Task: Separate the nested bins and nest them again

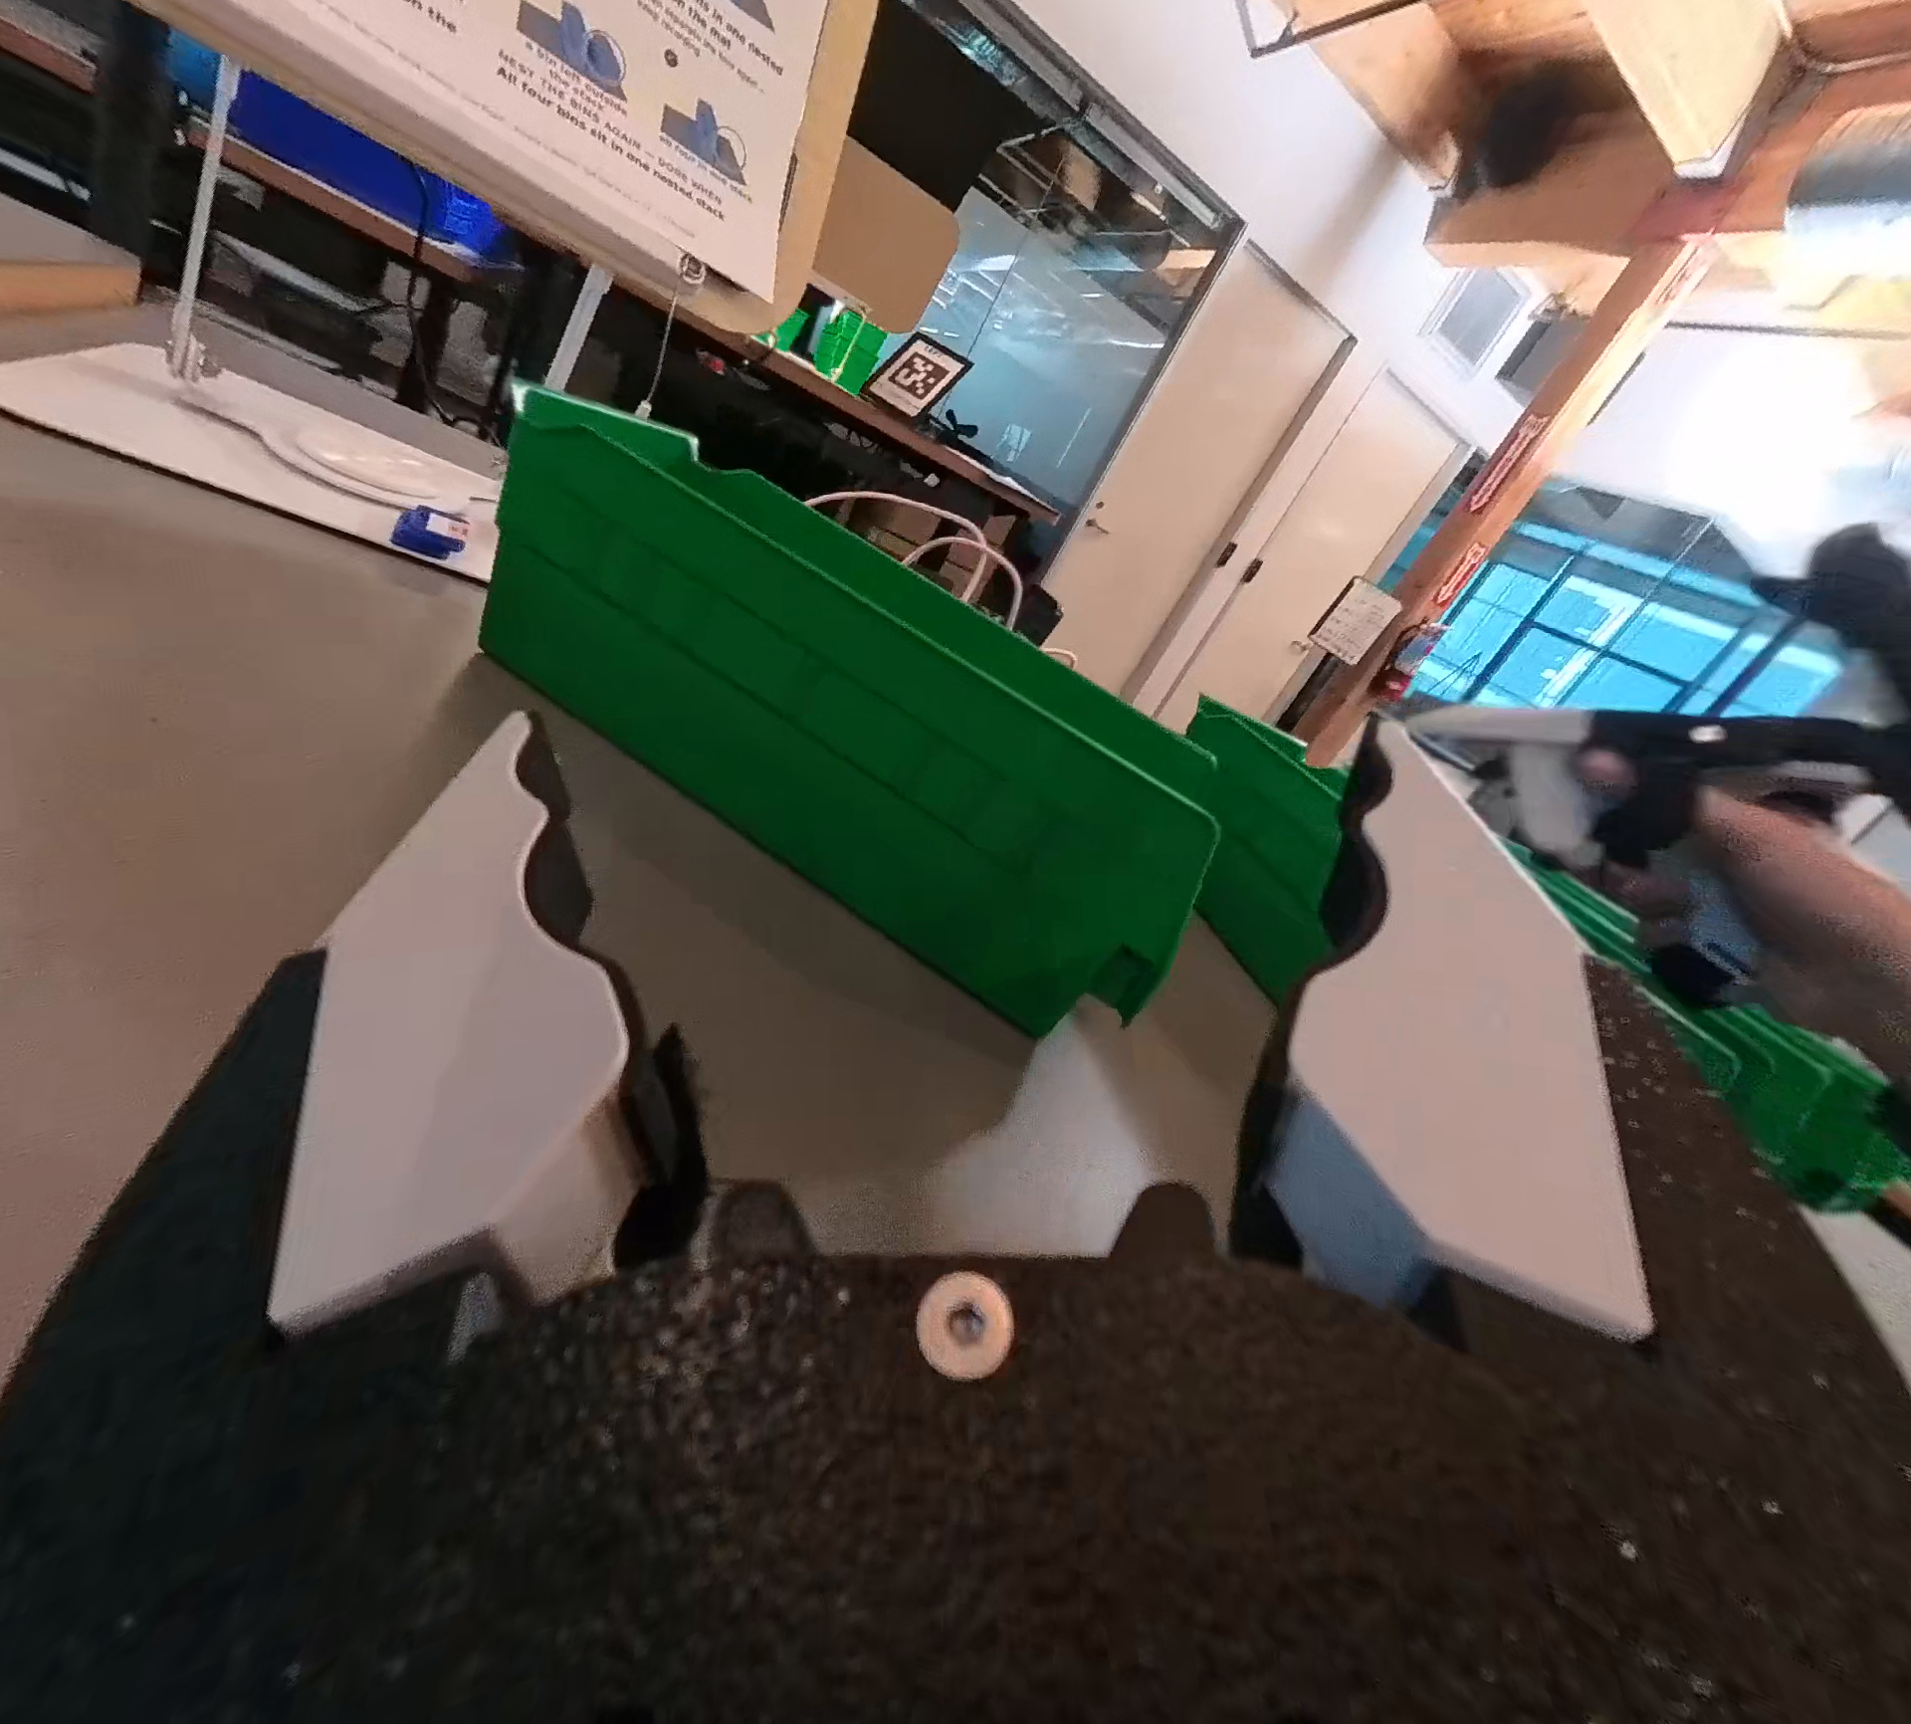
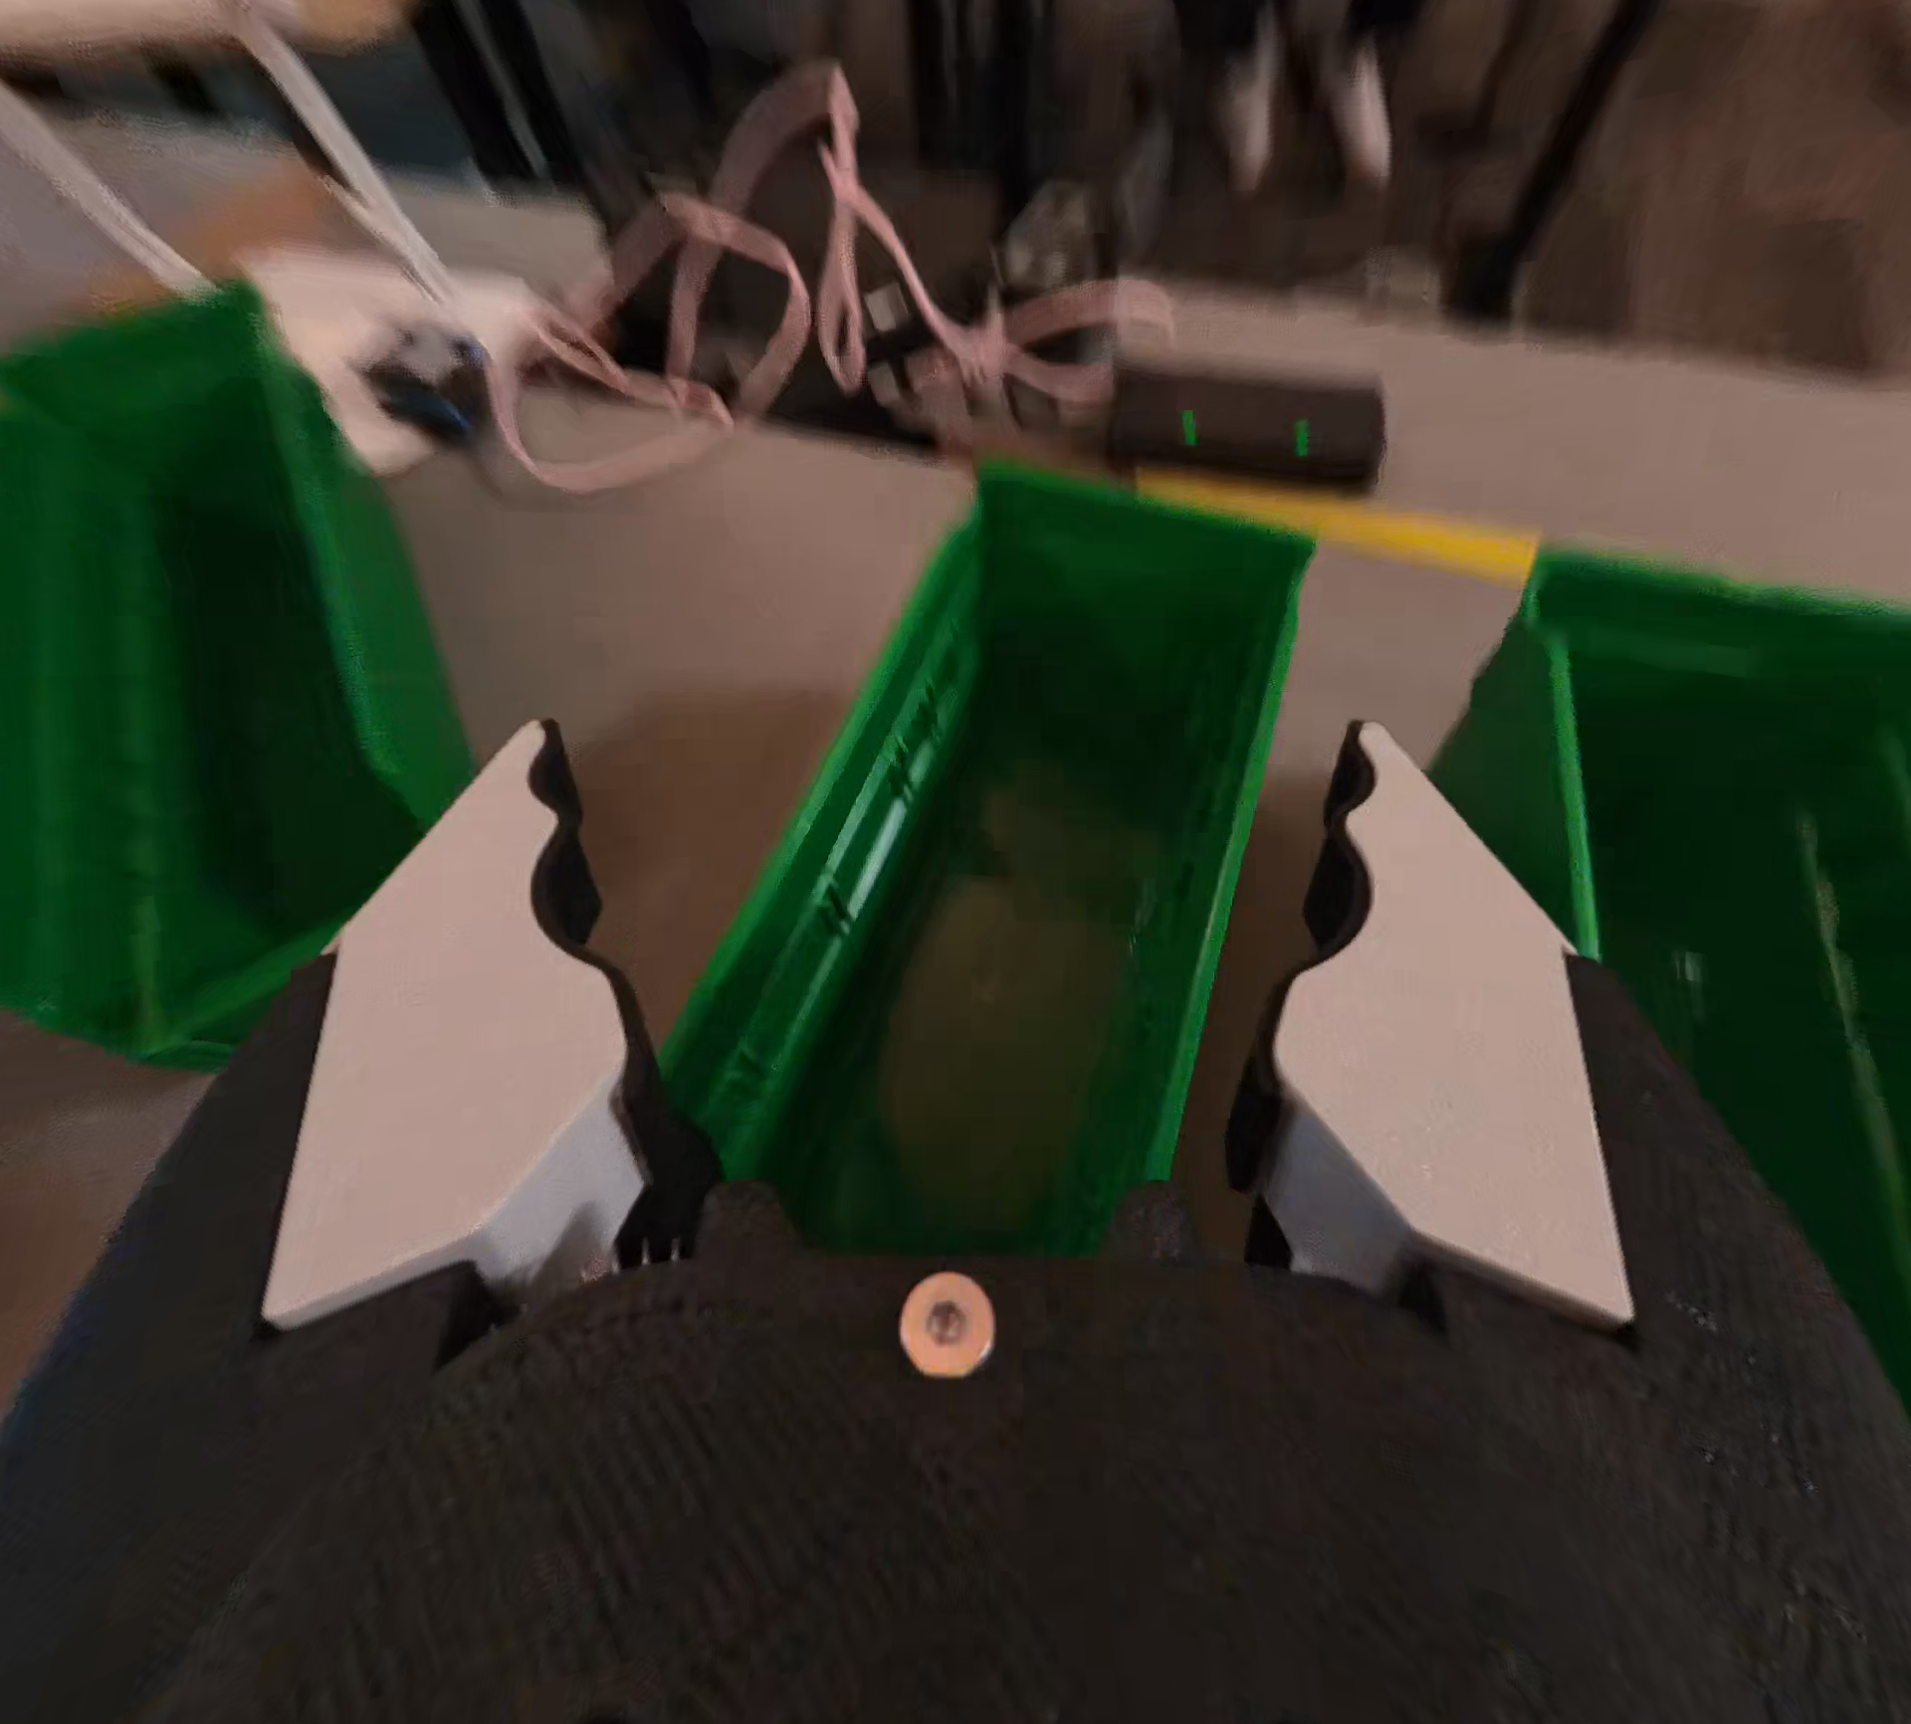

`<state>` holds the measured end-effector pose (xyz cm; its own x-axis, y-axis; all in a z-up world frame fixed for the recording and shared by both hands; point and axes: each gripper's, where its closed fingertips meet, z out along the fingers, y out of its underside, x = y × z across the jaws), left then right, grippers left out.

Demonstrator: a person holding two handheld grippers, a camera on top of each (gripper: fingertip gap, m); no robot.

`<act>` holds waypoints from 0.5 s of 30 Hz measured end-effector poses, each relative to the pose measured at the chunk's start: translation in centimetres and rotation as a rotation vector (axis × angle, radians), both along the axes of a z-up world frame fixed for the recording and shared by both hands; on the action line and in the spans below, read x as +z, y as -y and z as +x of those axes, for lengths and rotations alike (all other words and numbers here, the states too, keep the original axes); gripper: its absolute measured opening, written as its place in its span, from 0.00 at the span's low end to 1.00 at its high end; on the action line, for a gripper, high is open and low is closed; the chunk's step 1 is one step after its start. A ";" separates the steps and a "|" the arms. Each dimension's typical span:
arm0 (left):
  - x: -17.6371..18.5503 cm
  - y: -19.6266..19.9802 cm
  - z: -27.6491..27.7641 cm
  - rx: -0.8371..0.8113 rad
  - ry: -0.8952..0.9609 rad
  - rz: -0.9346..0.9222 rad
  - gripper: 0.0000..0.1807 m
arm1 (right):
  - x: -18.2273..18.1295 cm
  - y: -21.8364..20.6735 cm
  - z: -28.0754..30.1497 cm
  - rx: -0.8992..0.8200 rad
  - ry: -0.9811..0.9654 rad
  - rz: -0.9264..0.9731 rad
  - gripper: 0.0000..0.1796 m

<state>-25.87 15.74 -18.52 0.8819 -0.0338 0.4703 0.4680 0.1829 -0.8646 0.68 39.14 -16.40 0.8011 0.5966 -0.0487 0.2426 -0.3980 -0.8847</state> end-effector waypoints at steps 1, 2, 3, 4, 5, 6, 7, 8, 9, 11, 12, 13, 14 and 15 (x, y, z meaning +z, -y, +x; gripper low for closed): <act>0.0 0.0 0.0 0.005 -0.013 -0.005 0.80 | 1.7 0.9 -0.1 0.044 -0.080 0.099 0.76; 0.1 0.1 0.0 0.008 -0.024 -0.006 0.80 | 2.9 2.2 -0.1 0.097 -0.159 0.166 0.75; 0.3 0.1 0.2 0.010 -0.045 -0.014 0.80 | 3.5 3.6 0.0 0.148 -0.229 0.207 0.74; 0.4 0.0 0.3 0.020 -0.077 -0.028 0.79 | 4.0 5.1 0.4 0.194 -0.285 0.241 0.73; 0.4 0.0 0.5 0.028 -0.112 -0.046 0.79 | 4.3 6.4 1.0 0.232 -0.326 0.279 0.73; 0.5 -0.1 0.8 0.027 -0.138 -0.057 0.78 | 4.5 7.4 1.8 0.251 -0.347 0.319 0.71; 0.6 -0.2 1.2 0.024 -0.148 -0.054 0.77 | 4.4 8.1 2.7 0.260 -0.357 0.346 0.70; 0.7 -0.3 1.5 0.015 -0.146 -0.046 0.77 | 4.5 8.6 3.4 0.275 -0.368 0.368 0.70; 0.7 -0.4 1.8 0.004 -0.142 -0.045 0.77 | 4.9 8.8 4.2 0.283 -0.381 0.391 0.68; 0.3 -0.7 2.4 -0.016 -0.137 -0.064 0.77 | 6.7 8.6 5.6 0.292 -0.414 0.439 0.67; 0.2 -0.9 2.6 -0.018 -0.139 -0.075 0.77 | 8.0 8.4 6.1 0.308 -0.425 0.454 0.66; 0.1 -1.1 2.9 -0.025 -0.147 -0.085 0.77 | 9.4 8.0 6.5 0.326 -0.431 0.470 0.66; 0.1 -1.2 3.3 -0.029 -0.157 -0.089 0.77 | 11.0 7.6 6.9 0.339 -0.429 0.491 0.66; 0.2 -1.3 3.7 -0.029 -0.167 -0.088 0.78 | 12.6 7.1 7.3 0.353 -0.419 0.513 0.65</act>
